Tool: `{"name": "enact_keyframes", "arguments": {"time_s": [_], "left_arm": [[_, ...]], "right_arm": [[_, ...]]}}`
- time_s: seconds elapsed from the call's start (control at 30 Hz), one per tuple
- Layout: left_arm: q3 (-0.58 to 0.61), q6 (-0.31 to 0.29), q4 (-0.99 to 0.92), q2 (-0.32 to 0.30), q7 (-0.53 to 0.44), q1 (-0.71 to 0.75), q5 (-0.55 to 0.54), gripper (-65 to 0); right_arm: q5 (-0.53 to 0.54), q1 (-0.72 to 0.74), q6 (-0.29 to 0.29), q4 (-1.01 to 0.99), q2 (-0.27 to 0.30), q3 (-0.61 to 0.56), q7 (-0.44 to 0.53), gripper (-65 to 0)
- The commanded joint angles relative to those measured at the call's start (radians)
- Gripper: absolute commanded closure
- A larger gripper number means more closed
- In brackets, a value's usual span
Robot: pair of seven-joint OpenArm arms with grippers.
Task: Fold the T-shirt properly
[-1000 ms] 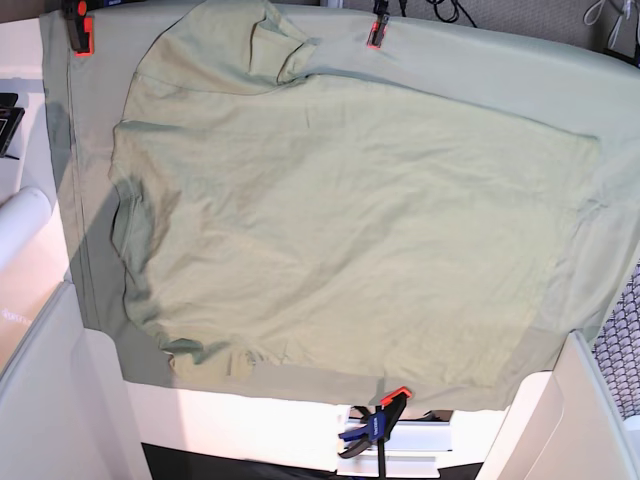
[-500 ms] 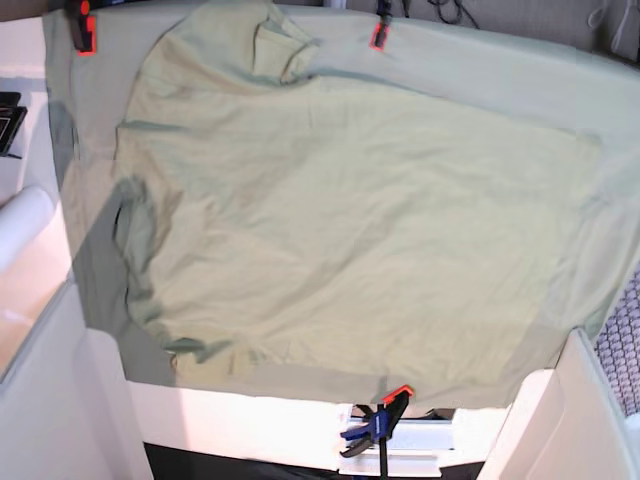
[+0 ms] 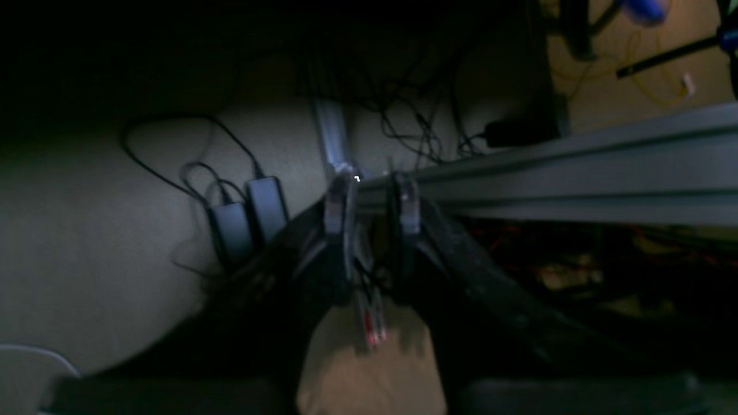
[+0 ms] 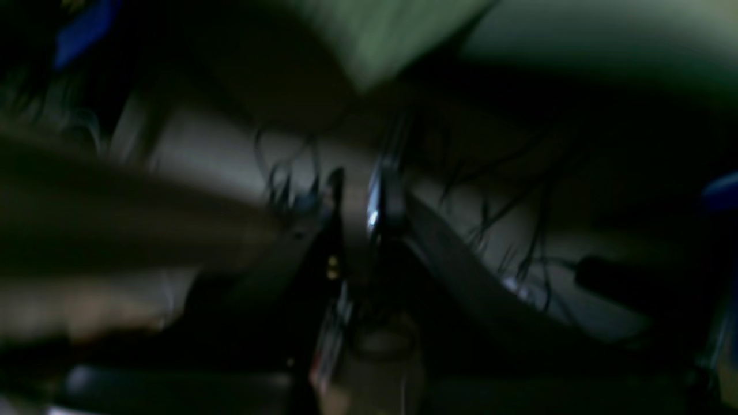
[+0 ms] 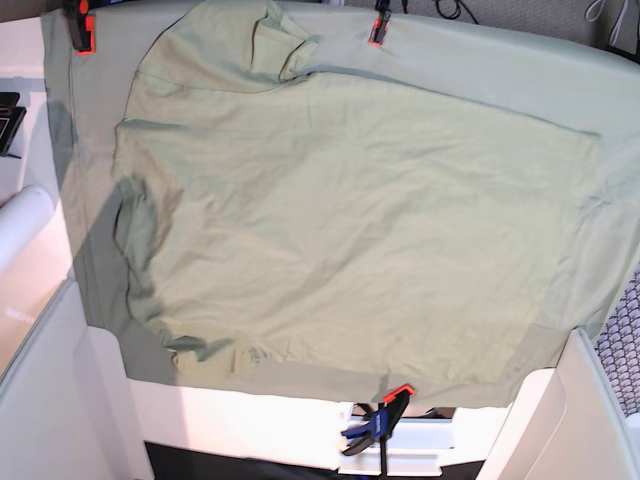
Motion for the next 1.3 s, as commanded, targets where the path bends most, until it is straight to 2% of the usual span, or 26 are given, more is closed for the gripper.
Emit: {"name": "enact_keyframes", "arguments": {"time_s": [0.0,0.07,0.17,0.23,0.27,0.4,0.9,1.1,1.27], "left_arm": [[-0.013,-0.019,0.026,-0.011,-0.011,0.032,-0.006,-13.6],[-0.026,-0.019,0.054,-0.023,-0.011,0.055,-0.006,-16.1],[-0.030,-0.019,0.083,-0.047,0.003,0.076,-0.007,-20.9],[-0.030,-0.019,0.097,-0.061,0.035,0.082,-0.007,-23.1],[-0.030,-0.019,0.104,-0.067,0.043,0.086,-0.007,-23.1],[-0.030,-0.019,0.122,-0.082,0.048,0.104,-0.008,-23.1],[-0.030,-0.019,0.126,-0.082,0.061,0.109,-0.015,-23.1],[-0.051,-0.019,0.129,-0.082,0.135,0.108,-0.114,-23.1],[-0.154,-0.019,0.172,-0.082,0.250,0.108,-0.241,-23.0]], "right_arm": [[0.043,-0.008,0.005,0.042,0.005,0.021,-0.009,-4.1],[0.128,0.023,-0.001,0.085,-0.007,0.061,-0.085,-10.2],[0.247,0.090,-0.020,0.100,-0.040,0.125,-0.201,-28.4],[0.315,0.130,-0.072,0.100,-0.068,0.159,-0.276,-37.1],[0.344,0.147,-0.092,0.100,-0.079,0.173,-0.304,-38.3],[0.388,0.201,-0.092,0.100,-0.108,0.195,-0.354,-38.3],[0.391,0.299,-0.091,0.051,-0.109,0.144,-0.406,-38.2],[0.378,0.320,-0.087,0.047,-0.144,0.093,-0.406,-38.2],[0.363,0.344,-0.087,0.045,-0.162,0.063,-0.406,-38.2]]}}
